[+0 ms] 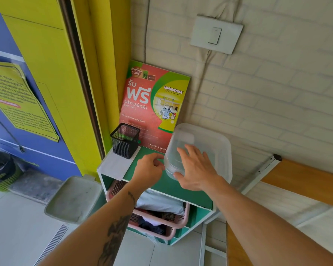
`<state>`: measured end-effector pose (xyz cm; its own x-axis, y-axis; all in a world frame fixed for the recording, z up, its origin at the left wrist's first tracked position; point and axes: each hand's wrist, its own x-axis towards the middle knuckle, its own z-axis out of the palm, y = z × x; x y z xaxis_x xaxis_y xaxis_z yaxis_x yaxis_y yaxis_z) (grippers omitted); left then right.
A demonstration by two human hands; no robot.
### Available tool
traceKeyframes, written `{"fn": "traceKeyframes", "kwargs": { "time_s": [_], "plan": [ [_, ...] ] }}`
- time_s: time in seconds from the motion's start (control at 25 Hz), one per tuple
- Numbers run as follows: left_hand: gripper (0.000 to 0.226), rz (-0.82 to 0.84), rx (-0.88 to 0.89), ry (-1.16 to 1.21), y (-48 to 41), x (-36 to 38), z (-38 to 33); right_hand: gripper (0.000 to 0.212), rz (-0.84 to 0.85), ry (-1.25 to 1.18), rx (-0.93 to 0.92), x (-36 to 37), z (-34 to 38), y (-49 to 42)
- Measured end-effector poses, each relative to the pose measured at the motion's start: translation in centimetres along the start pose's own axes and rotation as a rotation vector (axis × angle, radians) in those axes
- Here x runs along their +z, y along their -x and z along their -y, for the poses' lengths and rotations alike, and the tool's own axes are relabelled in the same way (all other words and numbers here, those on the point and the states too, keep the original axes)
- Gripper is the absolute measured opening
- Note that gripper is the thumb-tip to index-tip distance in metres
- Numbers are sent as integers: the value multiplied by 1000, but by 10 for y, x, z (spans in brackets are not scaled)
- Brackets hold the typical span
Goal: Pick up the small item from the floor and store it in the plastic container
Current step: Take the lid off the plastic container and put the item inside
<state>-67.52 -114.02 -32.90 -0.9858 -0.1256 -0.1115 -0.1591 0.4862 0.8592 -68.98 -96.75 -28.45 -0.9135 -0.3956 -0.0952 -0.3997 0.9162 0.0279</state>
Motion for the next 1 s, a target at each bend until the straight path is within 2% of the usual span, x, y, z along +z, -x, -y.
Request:
{"fn": "traceKeyframes", "kwargs": {
  "time_s": [0.32,0.8,1.0],
  "plan": [
    [23,63,-139,96,-8,-1,-10,68,-17,70,-46,-11,4,-2],
    [34,144,-288,113,-14,-2,-24,74,14,265,-162,-14,10,-2],
    [36,131,-297,133,-16,-2,-20,61,-60,227,-201,-32,2,-5]
  ]
}}
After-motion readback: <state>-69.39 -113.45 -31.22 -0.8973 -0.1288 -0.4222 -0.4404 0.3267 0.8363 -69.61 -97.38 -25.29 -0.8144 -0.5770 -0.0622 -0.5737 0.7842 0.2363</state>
